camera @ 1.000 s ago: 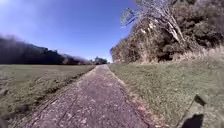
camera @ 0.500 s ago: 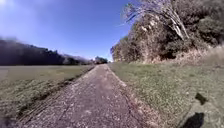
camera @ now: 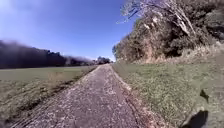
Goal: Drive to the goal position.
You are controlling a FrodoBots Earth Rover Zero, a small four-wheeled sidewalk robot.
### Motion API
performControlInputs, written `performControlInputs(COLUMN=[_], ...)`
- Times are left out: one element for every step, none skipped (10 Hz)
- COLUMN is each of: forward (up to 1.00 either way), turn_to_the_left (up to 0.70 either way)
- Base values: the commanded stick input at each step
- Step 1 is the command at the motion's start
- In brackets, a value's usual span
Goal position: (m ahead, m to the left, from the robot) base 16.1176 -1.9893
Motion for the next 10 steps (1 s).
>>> performControlInputs(forward=[0.7,0.7,0.7,0.7,0.7,0.7,0.7,0.7,0.7,0.7], turn_to_the_left=[0.0,0.01,0.02,0.02,0.01,0.0,0.0,0.01,0.02,0.01])
